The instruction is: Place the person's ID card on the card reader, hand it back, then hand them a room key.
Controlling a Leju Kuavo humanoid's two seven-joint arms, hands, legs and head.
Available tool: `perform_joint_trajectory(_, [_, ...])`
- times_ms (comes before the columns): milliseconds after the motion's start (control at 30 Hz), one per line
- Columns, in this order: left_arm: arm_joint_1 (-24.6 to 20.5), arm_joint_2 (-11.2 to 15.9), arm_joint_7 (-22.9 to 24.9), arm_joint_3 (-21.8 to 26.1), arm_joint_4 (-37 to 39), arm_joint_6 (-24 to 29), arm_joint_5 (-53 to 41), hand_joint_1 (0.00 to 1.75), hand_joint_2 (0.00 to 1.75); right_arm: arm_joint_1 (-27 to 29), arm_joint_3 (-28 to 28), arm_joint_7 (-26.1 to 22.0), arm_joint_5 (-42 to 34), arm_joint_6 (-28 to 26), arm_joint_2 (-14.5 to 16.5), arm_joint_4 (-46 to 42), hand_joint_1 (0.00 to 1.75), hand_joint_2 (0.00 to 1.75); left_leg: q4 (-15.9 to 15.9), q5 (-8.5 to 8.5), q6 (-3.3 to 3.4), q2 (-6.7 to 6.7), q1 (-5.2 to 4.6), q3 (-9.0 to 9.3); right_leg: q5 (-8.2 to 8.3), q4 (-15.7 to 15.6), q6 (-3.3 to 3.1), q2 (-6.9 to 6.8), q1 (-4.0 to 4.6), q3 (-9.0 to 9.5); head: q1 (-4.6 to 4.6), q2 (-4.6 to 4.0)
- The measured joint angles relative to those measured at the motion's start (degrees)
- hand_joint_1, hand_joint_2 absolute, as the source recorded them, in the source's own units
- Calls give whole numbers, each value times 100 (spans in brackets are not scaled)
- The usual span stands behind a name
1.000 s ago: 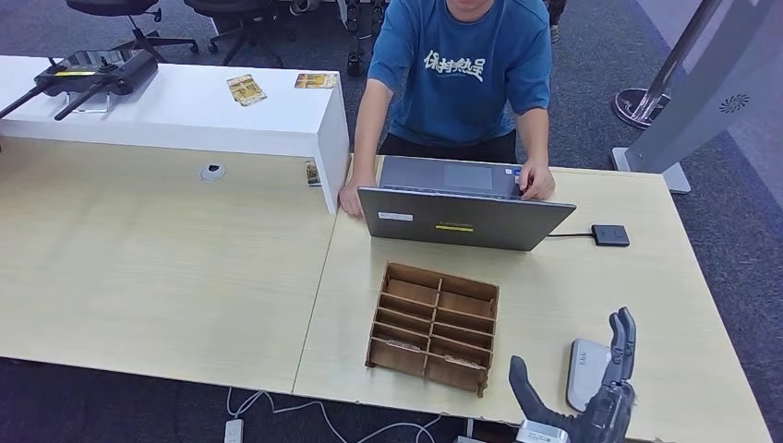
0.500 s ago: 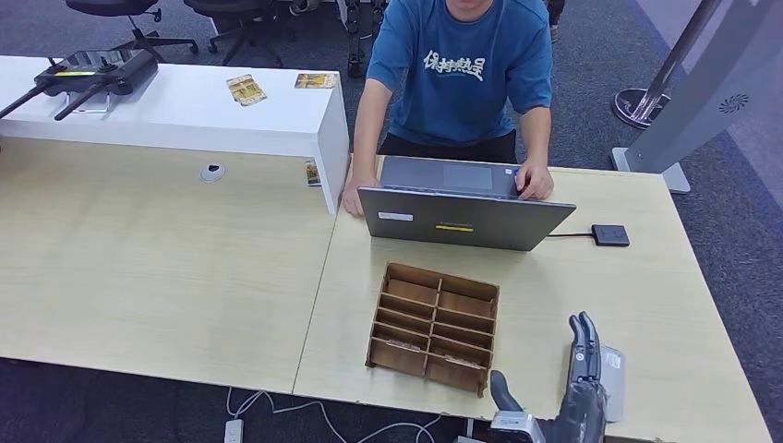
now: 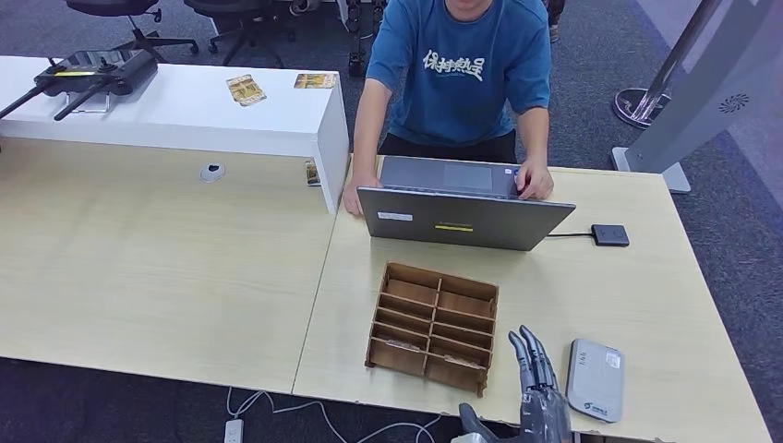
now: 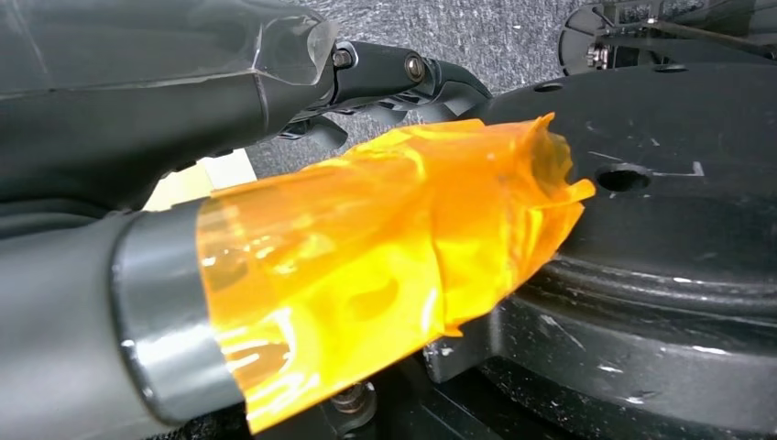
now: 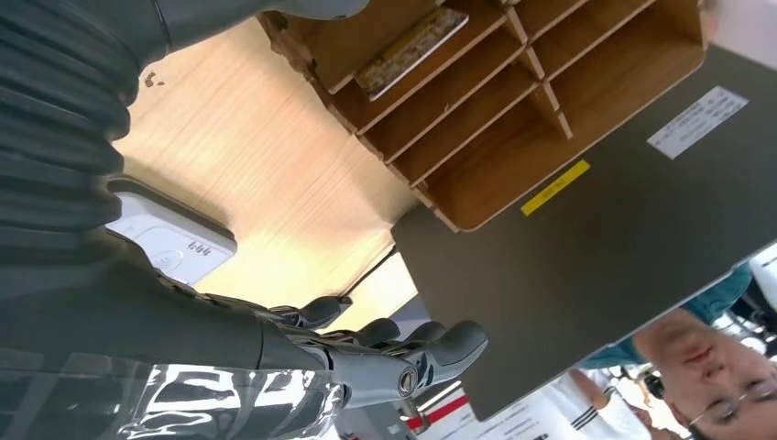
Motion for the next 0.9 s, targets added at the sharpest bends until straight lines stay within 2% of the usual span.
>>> perform_joint_trajectory(267, [-3,20,2,-90,0,-3,17,0,0,-215,186,-16,356,-86,-1,148,0,175,0,0,0,0,0,1,0,1,0,0,0,1,0,0])
perform_joint_trajectory(500, [-9,48,2,-184,0,-14,4,0,0,-417,245,-222,466,-357,356,370,0,175,0,1,-1,2,1,3,1,2,-1,5,1,0,0,0])
perform_joint_trajectory(900, [-23,91,30,-276,0,-48,-24,0,0,-762,238,-362,566,-368,763,958,0,175,0,1,-1,2,1,3,1,2,-1,4,1,0,1,0])
